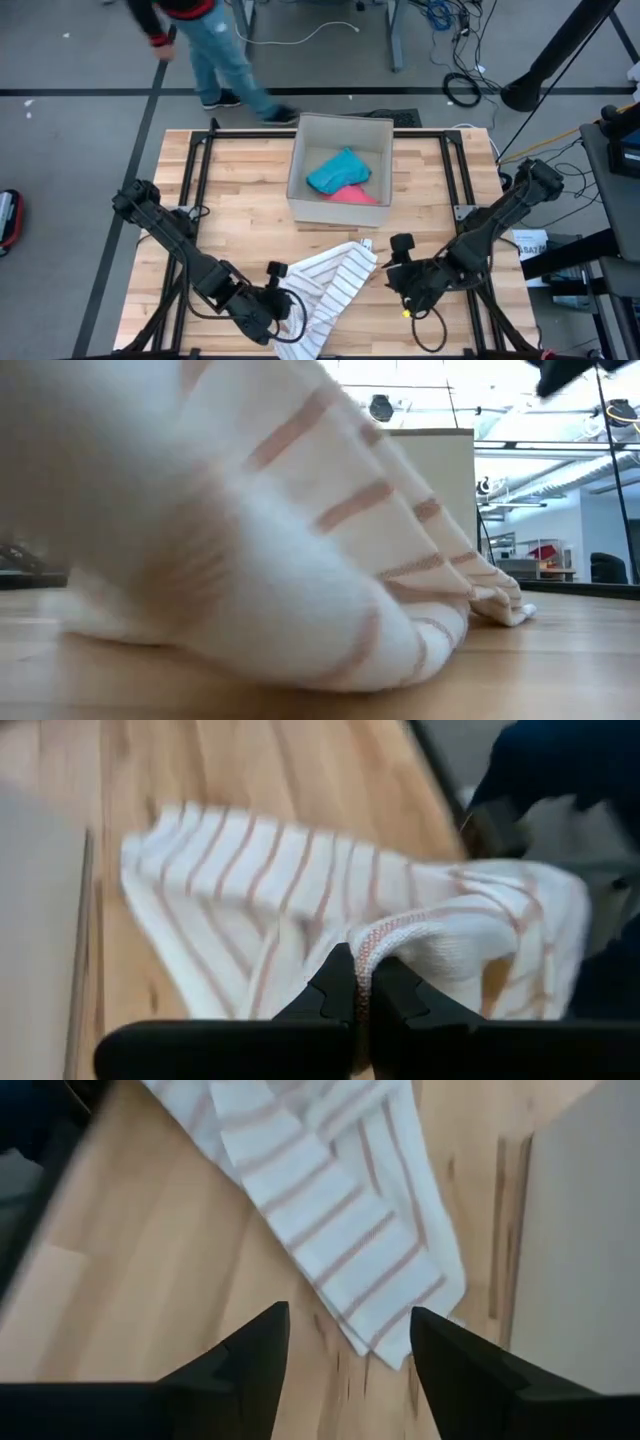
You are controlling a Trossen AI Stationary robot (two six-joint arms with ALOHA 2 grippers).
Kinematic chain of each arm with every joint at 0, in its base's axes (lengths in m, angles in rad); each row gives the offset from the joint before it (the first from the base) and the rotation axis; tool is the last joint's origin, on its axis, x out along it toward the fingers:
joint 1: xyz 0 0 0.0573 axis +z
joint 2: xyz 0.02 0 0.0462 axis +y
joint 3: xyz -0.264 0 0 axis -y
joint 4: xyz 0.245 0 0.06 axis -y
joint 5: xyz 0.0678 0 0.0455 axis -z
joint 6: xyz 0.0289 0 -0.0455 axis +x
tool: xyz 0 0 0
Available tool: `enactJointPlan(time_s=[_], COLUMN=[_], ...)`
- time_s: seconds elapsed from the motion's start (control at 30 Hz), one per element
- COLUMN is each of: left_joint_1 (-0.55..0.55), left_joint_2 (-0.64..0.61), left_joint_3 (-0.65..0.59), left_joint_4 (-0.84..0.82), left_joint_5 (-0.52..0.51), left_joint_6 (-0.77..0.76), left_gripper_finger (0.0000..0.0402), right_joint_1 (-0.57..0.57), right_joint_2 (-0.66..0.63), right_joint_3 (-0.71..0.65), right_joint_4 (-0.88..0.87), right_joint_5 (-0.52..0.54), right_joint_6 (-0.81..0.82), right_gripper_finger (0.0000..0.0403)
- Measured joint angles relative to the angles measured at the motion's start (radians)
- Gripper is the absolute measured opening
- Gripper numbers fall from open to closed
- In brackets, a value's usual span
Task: Fold towel
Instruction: Fold the white towel
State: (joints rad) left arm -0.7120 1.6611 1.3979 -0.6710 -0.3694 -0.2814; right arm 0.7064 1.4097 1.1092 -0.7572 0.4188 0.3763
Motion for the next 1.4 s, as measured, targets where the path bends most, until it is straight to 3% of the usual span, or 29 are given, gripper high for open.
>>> enactJointPlan(time_s=[0.33,0.5,0.9,1.23,1.4], left_joint_1=[0.018,0.033,0.04,0.053,0.054], left_joint_2=[0.0,0.001,0.001,0.001,0.001], left_joint_3=[-0.055,-0.072,-0.073,-0.073,-0.073], left_joint_4=[-0.125,-0.14,-0.14,-0.139,-0.138], left_joint_5=[-0.01,-0.012,-0.012,-0.013,-0.013], left_joint_6=[-0.107,-0.129,-0.11,-0.104,-0.103], left_gripper_finger=[0.001,0.001,0.001,0.001,0.001], right_joint_1=[-0.08,-0.145,-0.251,-0.28,-0.295], right_joint_2=[0.0,0.0,0.075,0.159,0.16], right_joint_3=[-0.353,-0.455,-0.494,-0.495,-0.495], right_joint_4=[0.383,0.499,0.629,0.739,0.738], right_joint_5=[-0.049,-0.061,-0.244,-0.241,-0.237], right_joint_6=[-0.053,-0.089,-0.205,-0.262,-0.261], right_gripper_finger=[0.0177,0.017,0.0157,0.0153,0.0126])
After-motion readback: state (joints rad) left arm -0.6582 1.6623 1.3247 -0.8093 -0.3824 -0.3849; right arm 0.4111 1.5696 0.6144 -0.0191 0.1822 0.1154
